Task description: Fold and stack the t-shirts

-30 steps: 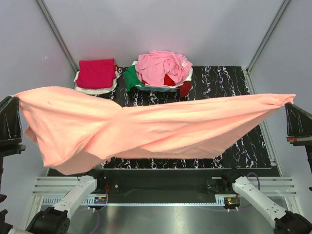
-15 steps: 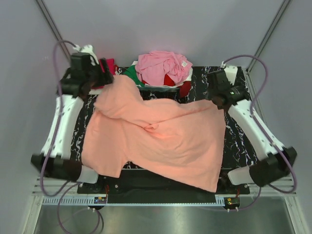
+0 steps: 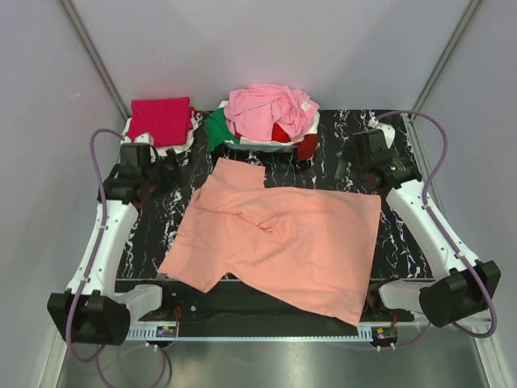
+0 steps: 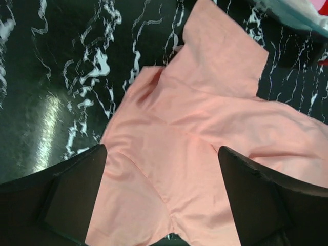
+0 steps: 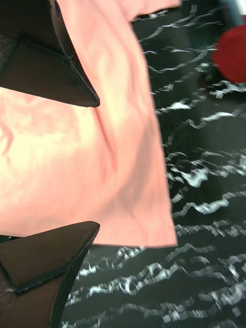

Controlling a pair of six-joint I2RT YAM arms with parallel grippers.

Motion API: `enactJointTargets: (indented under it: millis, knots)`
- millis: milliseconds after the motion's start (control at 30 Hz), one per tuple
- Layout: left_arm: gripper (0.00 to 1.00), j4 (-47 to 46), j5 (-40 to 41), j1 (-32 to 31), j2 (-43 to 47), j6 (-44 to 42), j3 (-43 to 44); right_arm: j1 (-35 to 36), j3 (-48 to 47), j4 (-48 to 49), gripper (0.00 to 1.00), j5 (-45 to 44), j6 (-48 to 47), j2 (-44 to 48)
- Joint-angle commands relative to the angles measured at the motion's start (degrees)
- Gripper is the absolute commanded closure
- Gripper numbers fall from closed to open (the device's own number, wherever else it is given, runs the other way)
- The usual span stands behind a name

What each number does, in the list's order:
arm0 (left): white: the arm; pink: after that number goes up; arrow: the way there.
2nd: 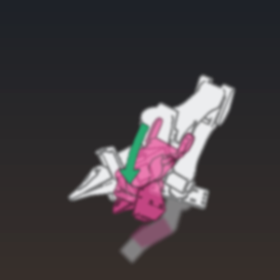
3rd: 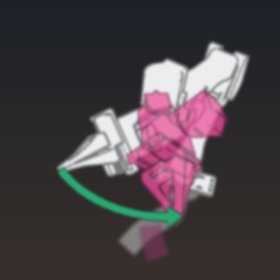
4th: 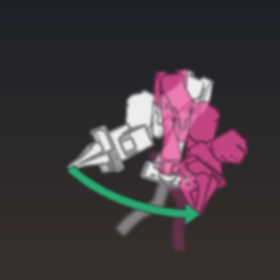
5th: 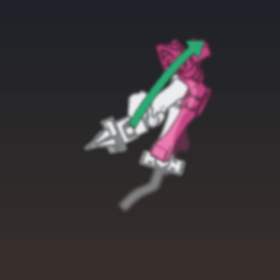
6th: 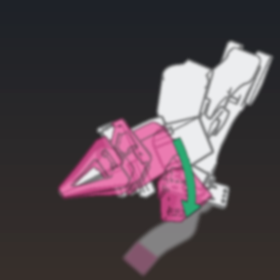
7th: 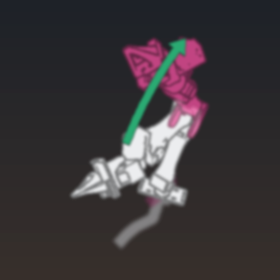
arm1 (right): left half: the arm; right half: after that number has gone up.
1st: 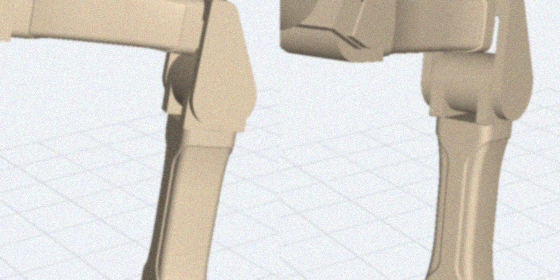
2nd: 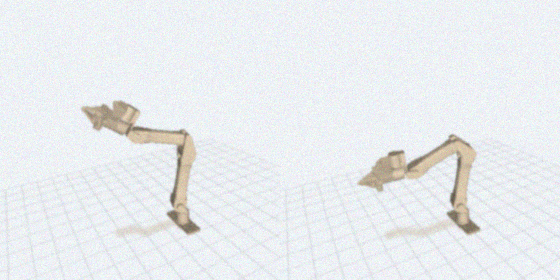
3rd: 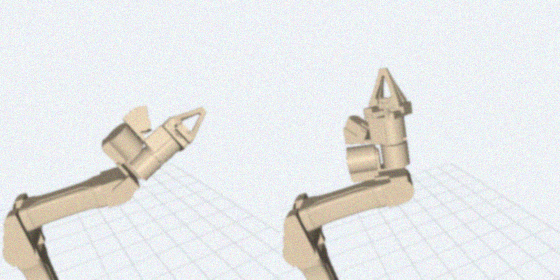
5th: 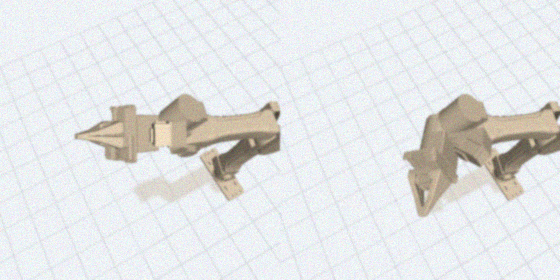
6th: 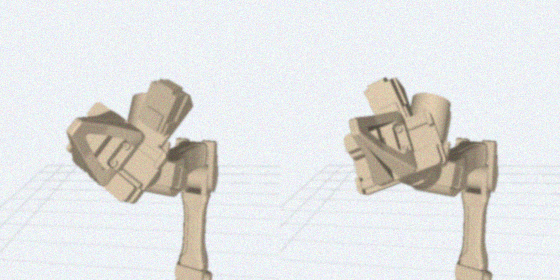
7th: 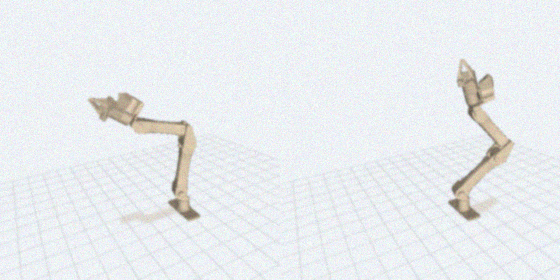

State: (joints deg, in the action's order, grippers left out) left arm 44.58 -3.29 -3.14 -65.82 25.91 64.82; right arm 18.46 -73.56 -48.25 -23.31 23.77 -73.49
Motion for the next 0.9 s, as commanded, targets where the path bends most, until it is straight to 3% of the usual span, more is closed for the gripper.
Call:
enactJointTargets:
  millis: [0,167,367,533,700,833,867]
  knots:
    - [0.06,-6.0,-3.8,0.0,1.1,5.6,-9.9,0.3,5.1,6.0,0.0,15.4,1.3,0.4]
    - [0.11,-13.2,-7.1,-2.0,0.5,9.8,-18.6,2.0,8.8,11.9,0.0,30.4,1.6,-1.0]
    - [0.13,-19.3,-5.7,-5.0,-6.8,11.2,-21.3,4.0,4.2,13.0,0.0,34.3,1.7,-10.7]
    - [0.25,-21.7,-6.3,-5.6,-9.2,11.9,-22.3,6.8,-3.3,15.1,0.03,37.5,1.6,-22.1]
    - [0.26,-23.6,-5.2,-6.4,-6.0,15.0,-27.8,15.7,-22.9,13.3,0.09,39.6,0.6,-39.1]
    - [0.3,-24.6,-6.2,-6.7,-3.6,17.6,-30.9,20.1,-42.0,9.8,0.19,41.6,0.0,-53.3]
    - [0.3,-24.8,-6.5,-6.9,-3.4,18.1,-31.3,20.5,-45.2,9.1,0.25,41.8,0.1,-56.2]
